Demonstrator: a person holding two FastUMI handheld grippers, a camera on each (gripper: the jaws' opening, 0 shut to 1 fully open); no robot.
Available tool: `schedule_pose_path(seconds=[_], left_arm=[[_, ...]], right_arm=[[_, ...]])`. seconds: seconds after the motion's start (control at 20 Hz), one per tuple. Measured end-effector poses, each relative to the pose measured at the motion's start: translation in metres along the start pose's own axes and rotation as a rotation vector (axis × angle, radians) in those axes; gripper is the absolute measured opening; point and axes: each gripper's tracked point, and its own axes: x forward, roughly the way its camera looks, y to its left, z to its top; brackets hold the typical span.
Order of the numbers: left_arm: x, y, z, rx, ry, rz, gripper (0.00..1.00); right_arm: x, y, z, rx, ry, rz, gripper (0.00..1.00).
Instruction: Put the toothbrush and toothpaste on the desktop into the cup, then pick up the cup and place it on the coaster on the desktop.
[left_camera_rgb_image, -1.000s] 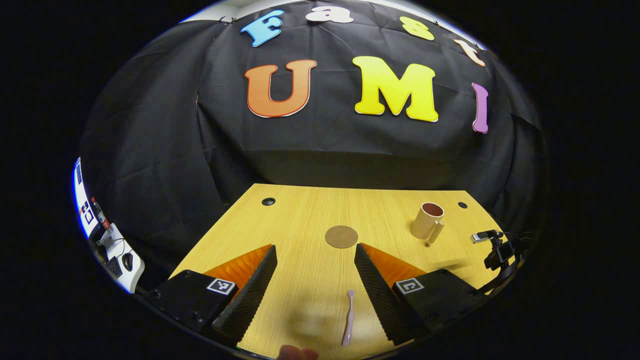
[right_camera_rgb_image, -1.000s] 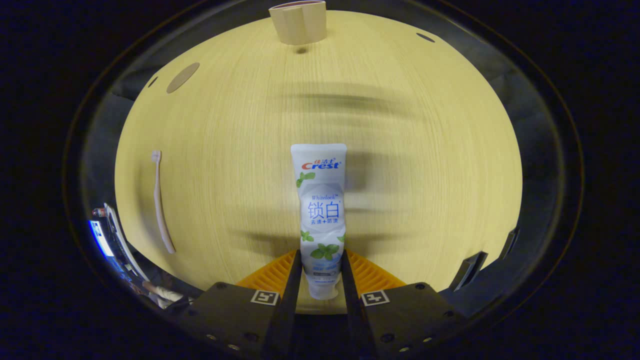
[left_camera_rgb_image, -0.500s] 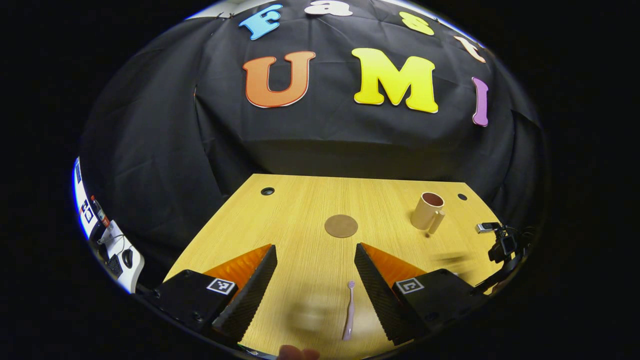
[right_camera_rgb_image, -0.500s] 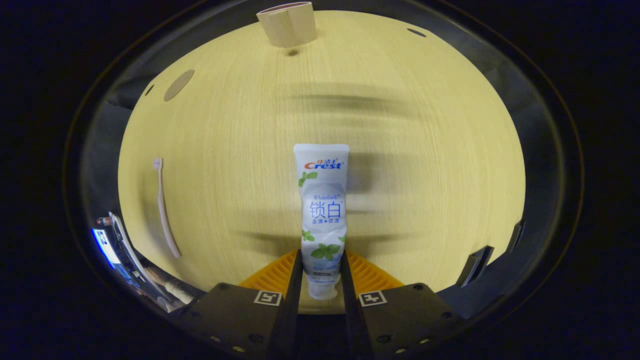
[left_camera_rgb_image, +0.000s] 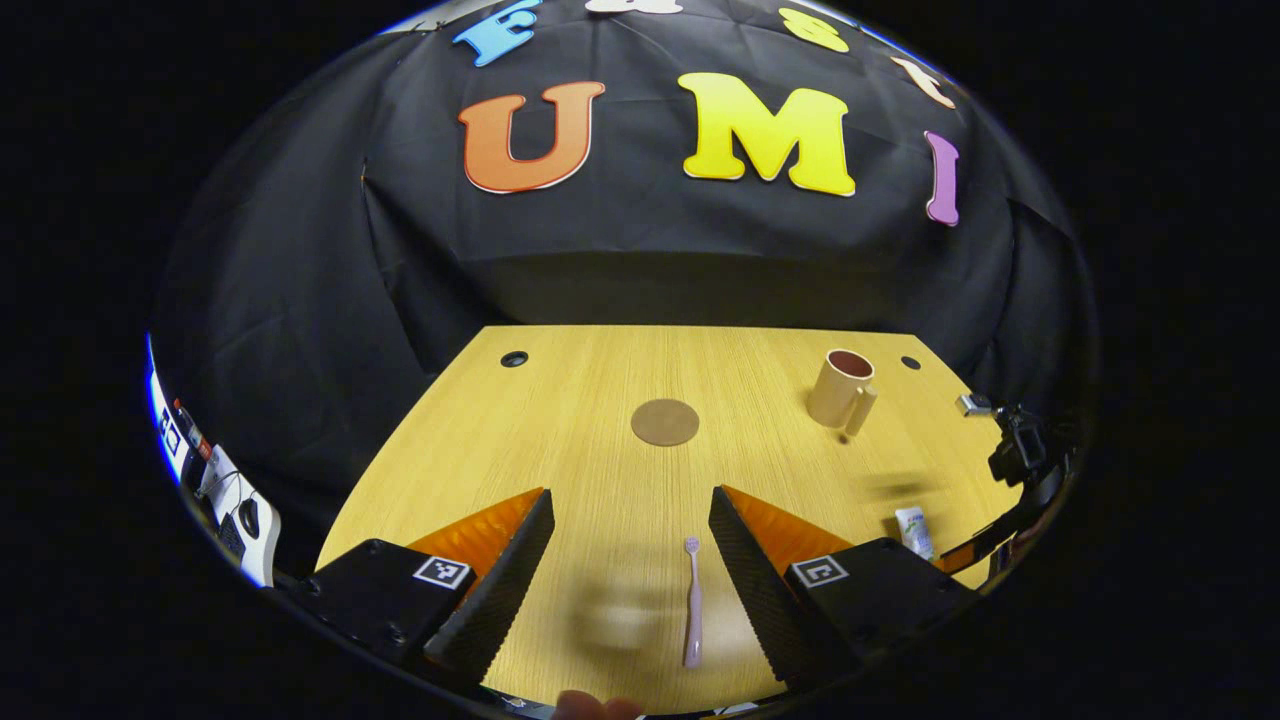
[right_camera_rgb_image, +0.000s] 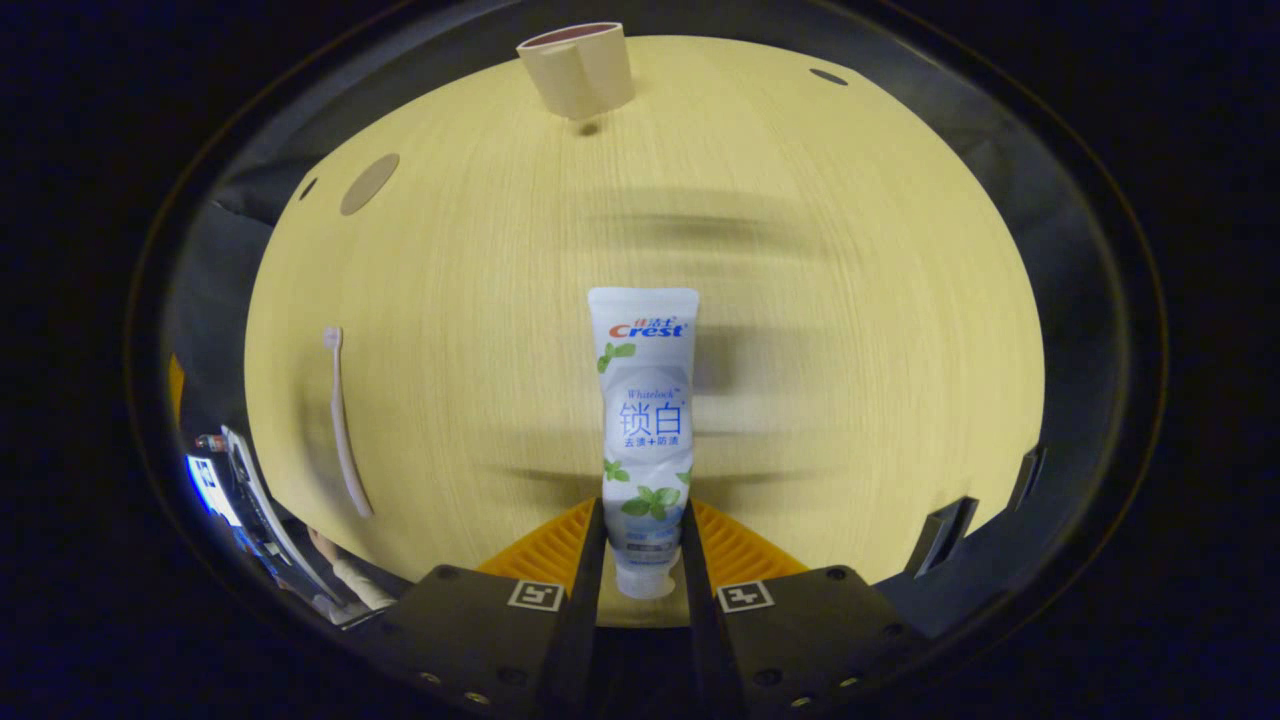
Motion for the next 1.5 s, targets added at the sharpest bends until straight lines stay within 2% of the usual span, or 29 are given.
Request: schedule_pose_path(seconds=[0.3,0.75,1.15,1.5], left_arm=[[0.017,-0.018,-0.042,0.020,0.134,-0.067,1.00],[0.035,-0.039,-0.123,0.014,0.416,-0.131,1.00],[0.049,-0.034,-0.143,0.045,0.468,-0.117,1.00],[0.054,-0.042,-0.160,0.053,0.511,-0.122,0.83]], right_arm=[[-0.013,-0.002,0.008,-0.004,-0.029,0.008,0.40],[-0.021,-0.003,0.009,-0.013,-0.047,0.012,0.40],[-0.023,-0.002,0.010,-0.005,-0.041,0.021,0.40],[-0.026,-0.003,0.013,-0.013,-0.048,0.023,0.40]])
